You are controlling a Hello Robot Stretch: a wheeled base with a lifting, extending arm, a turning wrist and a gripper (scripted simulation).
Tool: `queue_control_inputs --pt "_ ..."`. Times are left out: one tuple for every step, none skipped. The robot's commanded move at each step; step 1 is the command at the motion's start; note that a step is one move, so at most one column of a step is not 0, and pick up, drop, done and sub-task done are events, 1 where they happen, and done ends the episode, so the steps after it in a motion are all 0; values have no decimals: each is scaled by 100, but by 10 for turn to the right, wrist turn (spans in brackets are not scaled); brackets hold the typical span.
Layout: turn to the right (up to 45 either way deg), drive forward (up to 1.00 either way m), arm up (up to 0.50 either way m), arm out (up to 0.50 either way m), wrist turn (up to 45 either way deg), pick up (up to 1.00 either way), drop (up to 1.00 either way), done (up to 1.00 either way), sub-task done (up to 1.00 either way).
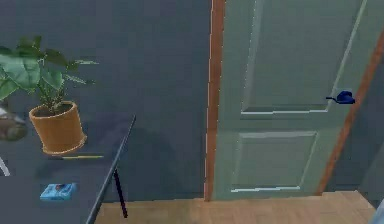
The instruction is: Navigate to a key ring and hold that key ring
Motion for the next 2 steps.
queue_control_inputs --pt "-450 0 0 0 0 0 0 0 0" --pt "-450 0 0 0 0 0 0 0 0"
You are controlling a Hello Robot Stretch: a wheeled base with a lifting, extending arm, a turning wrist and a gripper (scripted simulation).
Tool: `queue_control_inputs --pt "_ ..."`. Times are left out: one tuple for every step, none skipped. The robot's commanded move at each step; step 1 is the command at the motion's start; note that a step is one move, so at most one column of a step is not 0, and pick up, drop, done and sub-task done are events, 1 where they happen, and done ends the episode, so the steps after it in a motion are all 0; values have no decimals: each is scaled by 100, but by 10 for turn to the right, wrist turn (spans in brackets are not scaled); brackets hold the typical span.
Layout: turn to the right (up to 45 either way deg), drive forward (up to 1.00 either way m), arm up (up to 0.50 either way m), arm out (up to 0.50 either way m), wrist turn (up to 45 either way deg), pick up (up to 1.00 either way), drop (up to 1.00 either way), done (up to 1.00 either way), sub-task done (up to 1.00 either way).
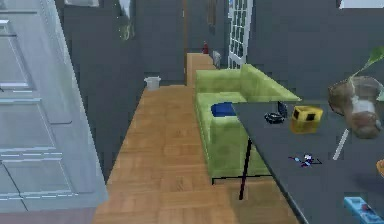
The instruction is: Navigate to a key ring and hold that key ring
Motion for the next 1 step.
queue_control_inputs --pt "-450 0 0 0 0 0 0 0 0"
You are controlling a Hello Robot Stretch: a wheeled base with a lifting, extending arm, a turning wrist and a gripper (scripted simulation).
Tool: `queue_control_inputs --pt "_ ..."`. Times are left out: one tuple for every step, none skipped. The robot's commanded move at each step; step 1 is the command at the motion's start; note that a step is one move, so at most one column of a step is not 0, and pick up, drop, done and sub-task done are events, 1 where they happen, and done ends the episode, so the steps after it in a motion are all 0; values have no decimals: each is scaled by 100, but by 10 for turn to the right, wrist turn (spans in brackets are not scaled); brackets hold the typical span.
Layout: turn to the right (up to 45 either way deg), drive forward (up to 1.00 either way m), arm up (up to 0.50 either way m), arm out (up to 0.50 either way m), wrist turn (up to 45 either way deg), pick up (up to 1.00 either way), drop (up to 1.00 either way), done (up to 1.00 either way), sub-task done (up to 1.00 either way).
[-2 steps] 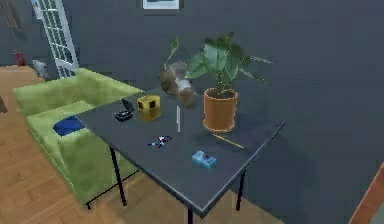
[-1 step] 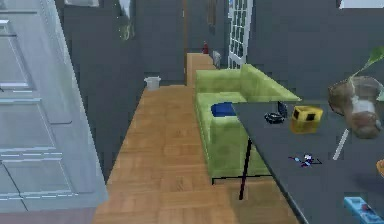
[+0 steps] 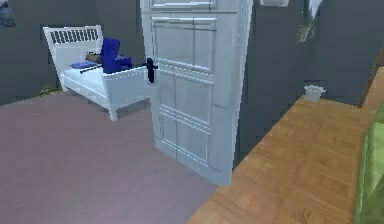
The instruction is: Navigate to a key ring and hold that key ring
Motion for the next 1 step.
queue_control_inputs --pt "-90 0 0 0 0 0 0 0 0"
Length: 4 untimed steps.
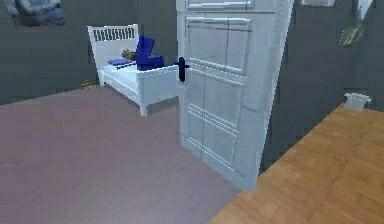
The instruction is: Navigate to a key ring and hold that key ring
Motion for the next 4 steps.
queue_control_inputs --pt "450 0 0 0 0 0 0 0 0" --pt "180 0 0 0 0 0 0 0 0" --pt "0 40 0 0 0 0 0 0 0" --pt "-390 0 0 0 0 0 0 0 0"
